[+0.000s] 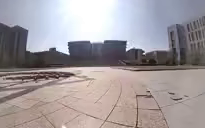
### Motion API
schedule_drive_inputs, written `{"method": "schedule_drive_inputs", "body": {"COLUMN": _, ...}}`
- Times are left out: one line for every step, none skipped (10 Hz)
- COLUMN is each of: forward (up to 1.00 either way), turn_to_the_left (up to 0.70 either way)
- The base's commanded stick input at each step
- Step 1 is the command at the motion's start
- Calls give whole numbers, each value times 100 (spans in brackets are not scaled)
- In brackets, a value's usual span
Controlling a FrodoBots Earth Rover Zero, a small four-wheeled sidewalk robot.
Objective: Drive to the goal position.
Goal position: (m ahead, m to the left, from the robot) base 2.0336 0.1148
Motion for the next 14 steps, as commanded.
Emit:
{"method": "schedule_drive_inputs", "body": {"forward": 70, "turn_to_the_left": 0}}
{"method": "schedule_drive_inputs", "body": {"forward": 70, "turn_to_the_left": 0}}
{"method": "schedule_drive_inputs", "body": {"forward": 70, "turn_to_the_left": 0}}
{"method": "schedule_drive_inputs", "body": {"forward": 70, "turn_to_the_left": 0}}
{"method": "schedule_drive_inputs", "body": {"forward": 70, "turn_to_the_left": 0}}
{"method": "schedule_drive_inputs", "body": {"forward": 70, "turn_to_the_left": 0}}
{"method": "schedule_drive_inputs", "body": {"forward": 70, "turn_to_the_left": 0}}
{"method": "schedule_drive_inputs", "body": {"forward": 70, "turn_to_the_left": 0}}
{"method": "schedule_drive_inputs", "body": {"forward": 70, "turn_to_the_left": 0}}
{"method": "schedule_drive_inputs", "body": {"forward": 70, "turn_to_the_left": 0}}
{"method": "schedule_drive_inputs", "body": {"forward": 70, "turn_to_the_left": 0}}
{"method": "schedule_drive_inputs", "body": {"forward": 70, "turn_to_the_left": 0}}
{"method": "schedule_drive_inputs", "body": {"forward": 70, "turn_to_the_left": 0}}
{"method": "schedule_drive_inputs", "body": {"forward": 70, "turn_to_the_left": 0}}
